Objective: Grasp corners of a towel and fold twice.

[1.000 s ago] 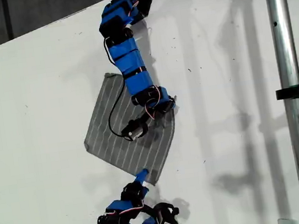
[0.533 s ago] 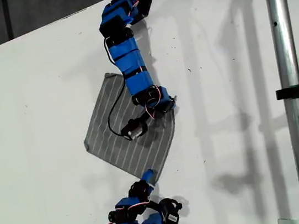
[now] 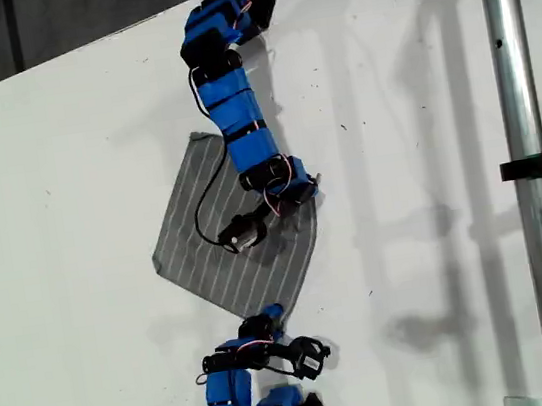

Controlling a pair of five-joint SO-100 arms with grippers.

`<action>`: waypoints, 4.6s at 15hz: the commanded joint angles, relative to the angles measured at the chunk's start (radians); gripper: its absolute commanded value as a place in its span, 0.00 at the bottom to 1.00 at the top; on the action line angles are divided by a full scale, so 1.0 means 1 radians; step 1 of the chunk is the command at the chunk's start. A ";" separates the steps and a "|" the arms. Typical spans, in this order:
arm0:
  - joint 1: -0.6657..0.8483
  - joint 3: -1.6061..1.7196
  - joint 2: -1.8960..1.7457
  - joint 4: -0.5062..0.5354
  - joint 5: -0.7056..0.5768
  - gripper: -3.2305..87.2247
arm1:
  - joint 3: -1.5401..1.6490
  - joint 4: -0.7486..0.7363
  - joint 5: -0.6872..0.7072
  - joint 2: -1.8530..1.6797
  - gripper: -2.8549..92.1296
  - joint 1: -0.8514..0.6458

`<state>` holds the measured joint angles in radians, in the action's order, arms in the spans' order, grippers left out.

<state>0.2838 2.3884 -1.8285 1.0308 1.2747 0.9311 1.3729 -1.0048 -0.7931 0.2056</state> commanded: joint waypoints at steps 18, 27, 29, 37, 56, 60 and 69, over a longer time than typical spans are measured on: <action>-0.249 -0.416 -0.132 0.204 0.202 0.00 | 0.118 0.081 -0.146 -0.494 0.03 0.087; 0.321 -1.528 0.660 0.431 -0.574 0.00 | 0.581 0.272 0.032 -0.917 0.03 -0.503; 0.385 -1.574 0.667 0.393 -0.609 0.00 | 0.555 0.304 0.124 -0.976 0.03 -0.601; 0.325 -1.497 0.782 0.396 -0.511 0.00 | 0.632 0.227 -0.092 -0.667 0.03 -0.310; 0.275 -0.861 -0.037 0.601 -0.394 0.23 | 0.971 0.528 -0.511 -1.442 0.48 -0.387; -0.051 -0.244 -0.649 0.419 -0.057 0.10 | 1.195 0.534 -1.039 -1.799 0.48 0.025; -0.350 0.408 -0.904 -0.035 0.219 0.01 | 1.514 0.158 -0.865 -1.786 0.50 -0.209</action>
<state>-0.0552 2.7964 -2.7121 1.0262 1.4818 2.4083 1.6230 -1.9267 -2.5802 0.0629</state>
